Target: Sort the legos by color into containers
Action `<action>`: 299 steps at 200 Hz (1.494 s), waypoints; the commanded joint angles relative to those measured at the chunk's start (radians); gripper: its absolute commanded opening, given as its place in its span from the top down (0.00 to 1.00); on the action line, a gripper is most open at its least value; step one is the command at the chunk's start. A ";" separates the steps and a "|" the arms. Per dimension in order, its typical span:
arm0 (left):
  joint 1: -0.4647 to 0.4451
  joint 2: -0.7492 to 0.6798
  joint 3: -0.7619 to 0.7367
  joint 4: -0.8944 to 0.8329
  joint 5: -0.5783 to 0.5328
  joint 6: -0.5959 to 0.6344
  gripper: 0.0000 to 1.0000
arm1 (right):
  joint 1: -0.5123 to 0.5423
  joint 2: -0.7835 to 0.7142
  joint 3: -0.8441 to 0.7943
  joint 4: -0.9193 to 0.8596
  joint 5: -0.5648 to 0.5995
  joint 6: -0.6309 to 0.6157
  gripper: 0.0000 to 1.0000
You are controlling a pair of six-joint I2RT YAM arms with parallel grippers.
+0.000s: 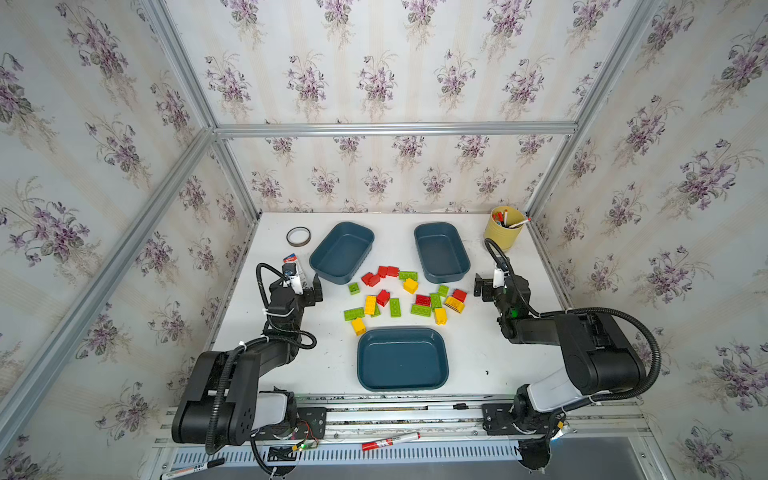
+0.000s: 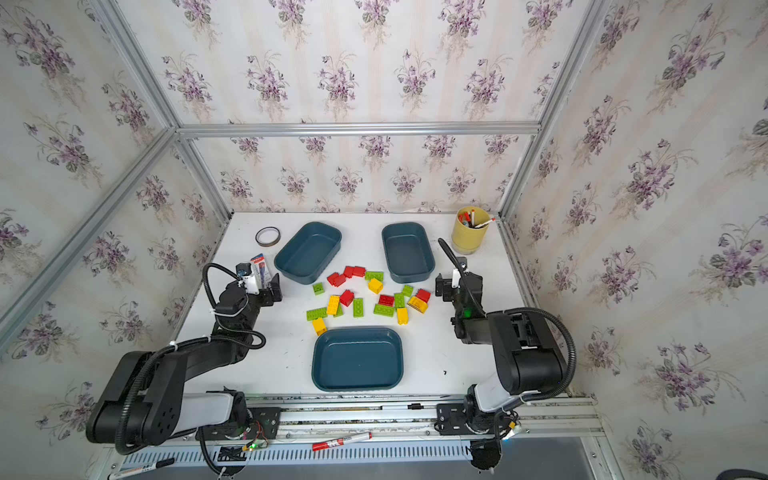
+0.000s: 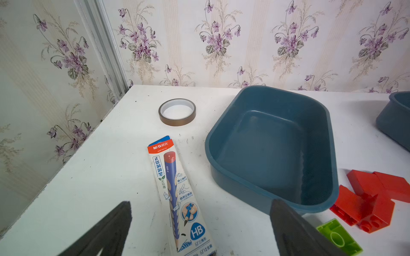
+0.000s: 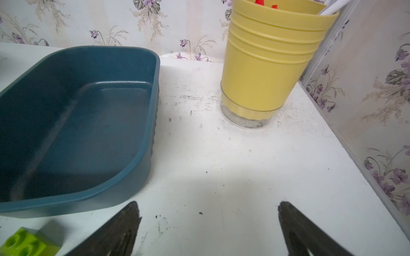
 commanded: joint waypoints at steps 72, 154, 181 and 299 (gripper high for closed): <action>-0.001 0.002 0.005 0.043 0.002 0.017 0.01 | -0.001 -0.001 0.004 0.017 -0.008 0.006 0.00; -0.001 -0.001 0.002 0.044 0.001 0.017 0.01 | 0.000 -0.003 0.002 0.021 -0.011 0.007 0.00; -0.002 -0.019 0.013 0.025 -0.001 0.019 0.01 | -0.001 -0.015 -0.001 0.018 -0.013 0.004 0.00; -0.056 -0.355 0.428 -0.903 0.089 -0.176 0.01 | 0.013 -0.357 0.244 -0.632 -0.542 0.007 0.00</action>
